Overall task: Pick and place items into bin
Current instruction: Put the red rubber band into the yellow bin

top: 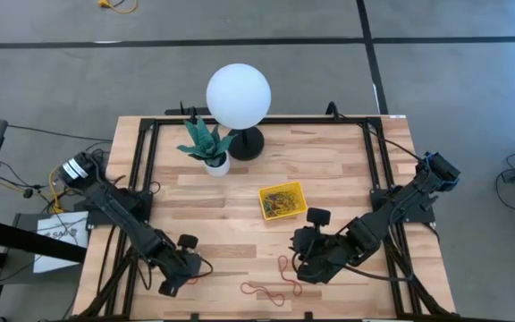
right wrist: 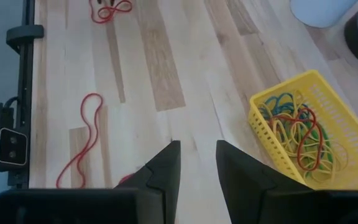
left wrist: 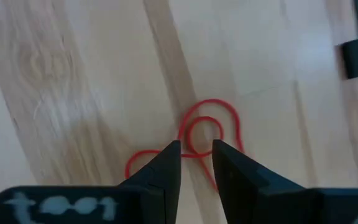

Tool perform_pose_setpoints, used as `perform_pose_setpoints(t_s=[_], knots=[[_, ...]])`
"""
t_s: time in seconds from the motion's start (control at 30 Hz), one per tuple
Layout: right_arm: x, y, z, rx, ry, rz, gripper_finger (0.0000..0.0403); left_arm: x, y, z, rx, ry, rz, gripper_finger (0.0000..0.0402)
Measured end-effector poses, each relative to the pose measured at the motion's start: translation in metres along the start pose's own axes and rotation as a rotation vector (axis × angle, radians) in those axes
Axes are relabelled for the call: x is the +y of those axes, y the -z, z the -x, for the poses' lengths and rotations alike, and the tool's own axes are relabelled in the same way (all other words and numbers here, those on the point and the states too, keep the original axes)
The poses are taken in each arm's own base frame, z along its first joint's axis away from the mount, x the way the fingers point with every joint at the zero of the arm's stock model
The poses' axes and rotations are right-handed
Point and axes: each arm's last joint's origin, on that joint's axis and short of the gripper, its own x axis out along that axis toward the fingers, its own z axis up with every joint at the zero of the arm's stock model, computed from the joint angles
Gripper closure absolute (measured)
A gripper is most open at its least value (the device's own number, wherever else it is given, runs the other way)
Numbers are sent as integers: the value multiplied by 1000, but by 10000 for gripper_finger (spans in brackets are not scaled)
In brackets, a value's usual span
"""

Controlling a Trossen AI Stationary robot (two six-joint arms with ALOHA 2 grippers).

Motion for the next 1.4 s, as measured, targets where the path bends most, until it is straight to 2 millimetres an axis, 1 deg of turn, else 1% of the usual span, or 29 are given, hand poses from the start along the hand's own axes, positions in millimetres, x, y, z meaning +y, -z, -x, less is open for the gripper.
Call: perform_pose_setpoints(t_s=[0.27,0.5,0.57,0.67,0.73,0.83,0.93,1.07,1.13,1.2,1.3,1.4], knots=[[0,0,0,1,1,1,305,3,4,-14,50,-66,-6,322],[0,0,0,2,1,3,305,3,4,-17,58,-76,-5,324],[0,0,0,2,1,3,305,3,4,-18,54,-74,-7,335],[0,0,0,2,1,3,305,2,1,-18,26,-64,-47,379],[0,0,0,2,1,3,305,2,-3,-18,-5,-86,-56,394],[0,0,0,2,1,3,305,3,-17,-11,-89,-179,-23,398],[0,0,0,3,2,3,305,4,-39,6,-171,-237,-15,400],[-2,2,0,17,14,14,305,17,-65,30,-226,-416,-27,401],[-3,3,0,32,26,24,305,26,-84,45,-276,-514,-49,401],[-6,4,-1,45,52,30,305,37,-102,60,-308,-571,-85,401],[-11,8,0,40,137,6,305,57,-131,81,-400,-598,-82,401],[-17,15,3,60,233,2,305,87,-152,97,-505,-597,-44,401]])
